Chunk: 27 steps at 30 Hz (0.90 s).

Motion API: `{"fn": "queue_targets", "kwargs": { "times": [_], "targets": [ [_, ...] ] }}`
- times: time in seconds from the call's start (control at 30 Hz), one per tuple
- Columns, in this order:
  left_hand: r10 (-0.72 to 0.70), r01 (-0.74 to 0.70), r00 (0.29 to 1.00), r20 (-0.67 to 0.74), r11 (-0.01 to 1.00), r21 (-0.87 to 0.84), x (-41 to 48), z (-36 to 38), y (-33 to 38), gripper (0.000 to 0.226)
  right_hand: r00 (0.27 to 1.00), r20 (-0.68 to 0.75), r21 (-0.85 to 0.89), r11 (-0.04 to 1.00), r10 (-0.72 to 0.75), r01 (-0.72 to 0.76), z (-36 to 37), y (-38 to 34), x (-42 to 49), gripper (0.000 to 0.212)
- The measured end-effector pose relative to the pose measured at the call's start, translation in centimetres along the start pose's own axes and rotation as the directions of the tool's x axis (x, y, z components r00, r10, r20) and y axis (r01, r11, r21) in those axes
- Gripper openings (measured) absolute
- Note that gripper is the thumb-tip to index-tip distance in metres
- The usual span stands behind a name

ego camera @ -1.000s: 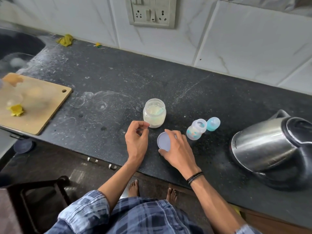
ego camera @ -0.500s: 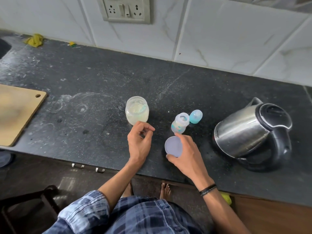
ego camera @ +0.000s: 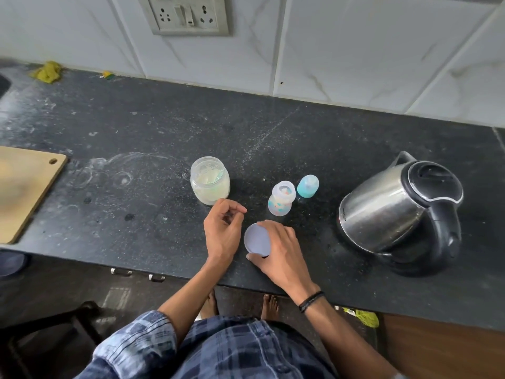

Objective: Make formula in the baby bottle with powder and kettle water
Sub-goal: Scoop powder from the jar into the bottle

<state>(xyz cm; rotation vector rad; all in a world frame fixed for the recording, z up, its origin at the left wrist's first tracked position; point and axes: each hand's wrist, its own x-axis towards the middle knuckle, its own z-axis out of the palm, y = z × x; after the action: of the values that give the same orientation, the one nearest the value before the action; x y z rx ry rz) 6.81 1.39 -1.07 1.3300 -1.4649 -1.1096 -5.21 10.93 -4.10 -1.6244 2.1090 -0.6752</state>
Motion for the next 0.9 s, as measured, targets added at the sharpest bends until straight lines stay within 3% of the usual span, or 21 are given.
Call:
{"fn": "queue_targets", "kwargs": {
  "times": [0.33,0.5,0.63,0.73,0.9],
  "targets": [
    [-0.049,0.05,0.99,-0.13,0.999,0.01,0.2,-0.3,0.4,0.032,0.992,0.052,0.076,0.991,-0.115,0.11,0.6,-0.5,2.6,0.08],
    [0.008,-0.008,0.994,-0.105,1.0,-0.001,-0.5,1.4,1.6,0.032,0.989,-0.083,0.079,0.988,-0.124,0.131,-2.6,2.1,-1.0,0.041],
    [0.158,-0.163,0.984,-0.077,0.985,-0.056,-1.6,3.7,3.4,0.03,0.972,-0.224,0.118,0.988,-0.075,0.103,-5.8,4.1,-4.4,0.014],
    [0.303,-0.305,0.952,-0.048,0.95,-0.071,-2.7,5.7,4.6,0.024,0.926,-0.374,0.143,0.983,-0.055,0.117,-8.7,4.9,-6.3,0.005],
    [0.334,-0.327,0.942,0.03,0.935,-0.133,-5.0,8.7,5.6,0.04,0.813,-0.571,0.068,0.98,-0.117,0.188,-12.9,5.3,-8.3,0.004]
  ]
}}
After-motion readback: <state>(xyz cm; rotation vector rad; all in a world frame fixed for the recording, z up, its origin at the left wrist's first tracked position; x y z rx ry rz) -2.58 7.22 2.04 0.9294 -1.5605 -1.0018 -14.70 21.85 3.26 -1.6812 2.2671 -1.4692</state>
